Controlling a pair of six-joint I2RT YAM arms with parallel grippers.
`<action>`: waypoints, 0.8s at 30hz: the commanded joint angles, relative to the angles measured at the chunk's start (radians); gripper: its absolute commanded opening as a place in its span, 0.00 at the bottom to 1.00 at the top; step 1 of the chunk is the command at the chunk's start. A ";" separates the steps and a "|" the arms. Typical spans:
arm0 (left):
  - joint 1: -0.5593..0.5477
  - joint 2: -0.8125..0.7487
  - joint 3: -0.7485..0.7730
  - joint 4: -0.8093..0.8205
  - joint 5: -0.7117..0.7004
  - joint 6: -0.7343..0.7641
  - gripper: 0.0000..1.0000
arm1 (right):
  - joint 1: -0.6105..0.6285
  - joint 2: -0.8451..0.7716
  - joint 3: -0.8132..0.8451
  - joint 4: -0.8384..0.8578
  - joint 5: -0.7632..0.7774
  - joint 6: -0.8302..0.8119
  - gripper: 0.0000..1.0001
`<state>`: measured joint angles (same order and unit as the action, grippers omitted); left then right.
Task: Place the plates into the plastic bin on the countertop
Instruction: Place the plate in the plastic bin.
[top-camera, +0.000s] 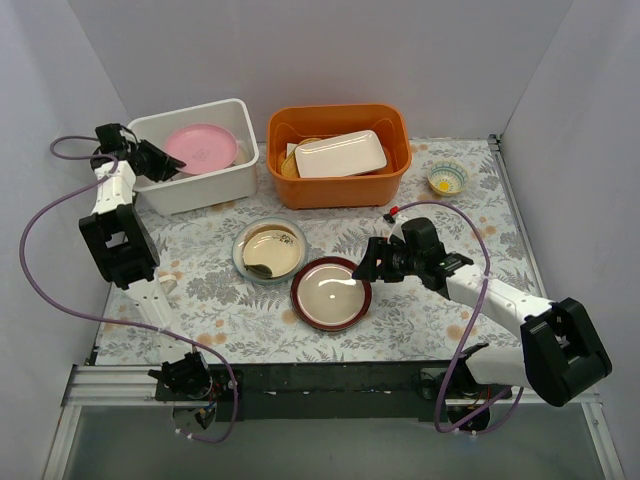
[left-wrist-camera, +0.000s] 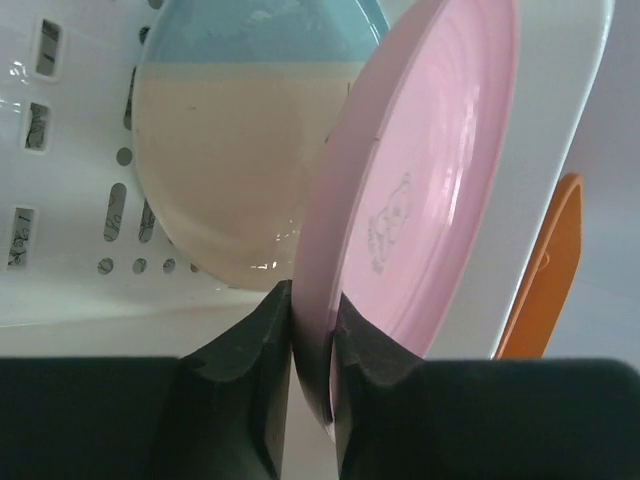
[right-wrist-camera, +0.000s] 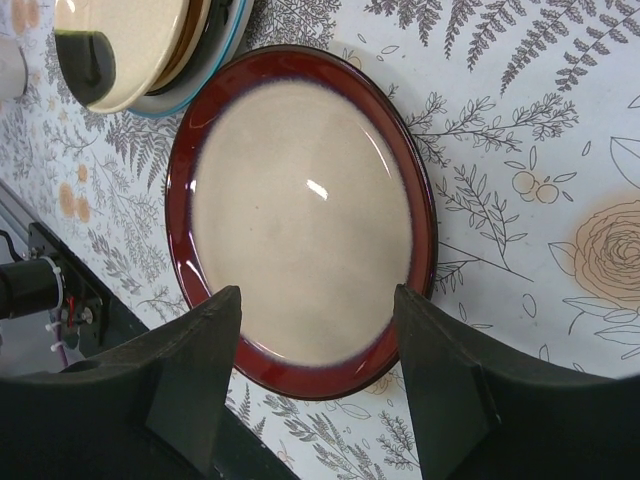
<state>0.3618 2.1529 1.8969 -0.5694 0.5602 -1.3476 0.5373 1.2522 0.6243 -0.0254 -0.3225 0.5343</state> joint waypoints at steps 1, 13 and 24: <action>0.011 -0.008 0.050 0.008 0.007 -0.004 0.22 | 0.003 0.007 0.000 0.047 -0.016 -0.022 0.70; 0.012 0.016 0.059 -0.006 -0.009 0.008 0.37 | 0.003 0.018 0.003 0.038 -0.016 -0.030 0.69; 0.011 0.005 0.051 -0.027 -0.029 0.018 0.60 | 0.003 0.026 0.005 0.033 -0.018 -0.033 0.70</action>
<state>0.3717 2.1788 1.9186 -0.5774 0.5426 -1.3392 0.5373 1.2705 0.6243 -0.0200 -0.3325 0.5186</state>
